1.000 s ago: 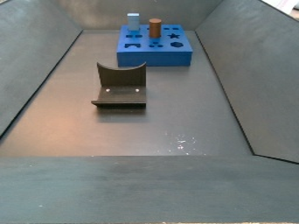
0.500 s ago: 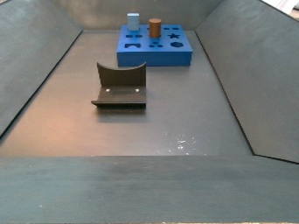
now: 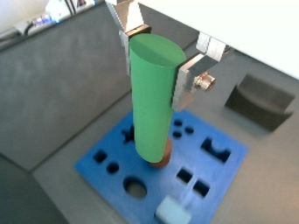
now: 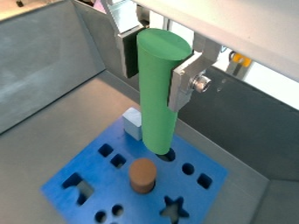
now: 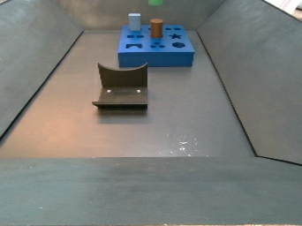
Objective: Pick up the oval object. Move up. Move to above the board. Insert the oval object.
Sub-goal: Insert the oval object.
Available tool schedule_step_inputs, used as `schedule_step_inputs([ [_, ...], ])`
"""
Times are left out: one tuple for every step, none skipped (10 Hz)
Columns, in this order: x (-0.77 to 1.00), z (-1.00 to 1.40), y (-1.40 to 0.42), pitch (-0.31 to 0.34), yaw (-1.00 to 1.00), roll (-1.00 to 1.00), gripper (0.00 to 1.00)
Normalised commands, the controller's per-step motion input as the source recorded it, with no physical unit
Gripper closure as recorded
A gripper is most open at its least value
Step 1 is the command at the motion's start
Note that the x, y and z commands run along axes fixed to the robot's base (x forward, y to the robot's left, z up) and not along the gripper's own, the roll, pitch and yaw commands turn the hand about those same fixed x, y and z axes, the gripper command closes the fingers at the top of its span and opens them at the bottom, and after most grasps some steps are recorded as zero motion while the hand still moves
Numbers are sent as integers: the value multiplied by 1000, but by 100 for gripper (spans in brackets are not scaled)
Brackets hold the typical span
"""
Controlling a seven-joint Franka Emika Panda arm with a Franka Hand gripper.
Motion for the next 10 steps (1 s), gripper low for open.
schedule_step_inputs([
  [480,-571,-394,74,0,140,100],
  [466,-597,-351,59,0,104,100],
  [480,-589,-223,59,0,80,100],
  [189,-706,-169,44,0,136,100],
  [0,-797,-114,43,0,120,100],
  [-51,-806,-103,29,0,101,100],
  [-294,-731,-217,1,0,59,100],
  [-240,-671,-211,0,0,0,100],
  [-46,-534,-120,0,0,0,100],
  [-249,-609,-123,-7,0,0,100],
])
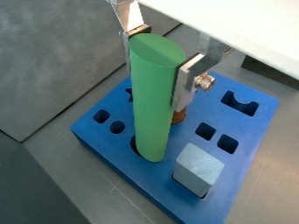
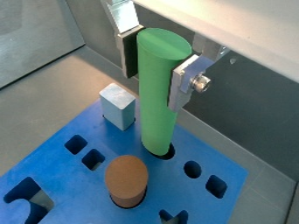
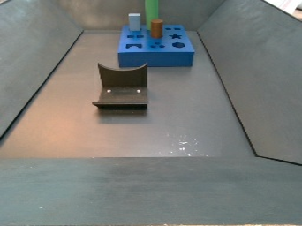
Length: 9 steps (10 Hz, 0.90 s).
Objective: Pick up the oval object. Move up. Move to above the board. Insert the oval object.
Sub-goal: Insert the oval object.
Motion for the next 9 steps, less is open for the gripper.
schedule_step_inputs([
  [-391,-611,0,-20,0,0,100],
  [-511,-657,26,-57,54,0,100],
  [-469,-694,0,-86,46,0,100],
  [-134,-586,100,-104,131,-9,100],
  [194,-589,0,-60,49,-17,100],
  [351,-591,0,-57,114,-14,100],
  [471,-506,134,-53,183,-59,100],
  [169,-523,169,-59,169,-21,100],
  [-11,-837,37,-50,17,0,100],
])
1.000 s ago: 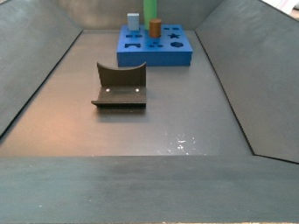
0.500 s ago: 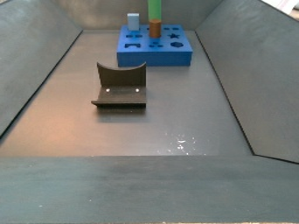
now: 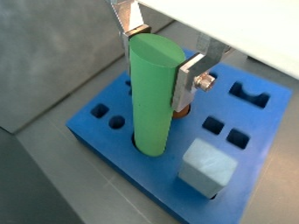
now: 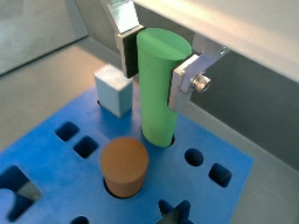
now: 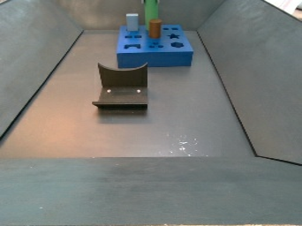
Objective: Pick up the oval object. Move up. Move to above the board. Insert the oval object.
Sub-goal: Insert the oval object.
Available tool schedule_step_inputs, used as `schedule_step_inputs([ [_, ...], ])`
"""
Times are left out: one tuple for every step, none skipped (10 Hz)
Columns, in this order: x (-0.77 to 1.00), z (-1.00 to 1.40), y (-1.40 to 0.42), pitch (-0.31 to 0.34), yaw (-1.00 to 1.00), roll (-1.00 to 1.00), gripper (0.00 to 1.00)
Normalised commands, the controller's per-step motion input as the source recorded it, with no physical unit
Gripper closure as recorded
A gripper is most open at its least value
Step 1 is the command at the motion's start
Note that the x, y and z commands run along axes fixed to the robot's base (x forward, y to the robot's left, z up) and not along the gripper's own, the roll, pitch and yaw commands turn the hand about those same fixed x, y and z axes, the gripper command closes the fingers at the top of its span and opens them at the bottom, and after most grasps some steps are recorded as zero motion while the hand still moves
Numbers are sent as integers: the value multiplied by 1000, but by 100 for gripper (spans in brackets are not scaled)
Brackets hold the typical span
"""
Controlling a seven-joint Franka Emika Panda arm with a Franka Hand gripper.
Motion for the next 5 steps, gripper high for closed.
schedule_step_inputs([
  [-40,-1000,0,-37,29,106,100],
  [-37,-1000,-29,-16,14,144,100],
  [20,0,0,-3,0,0,100],
  [0,0,0,1,0,6,100],
  [0,0,0,0,0,0,100],
])
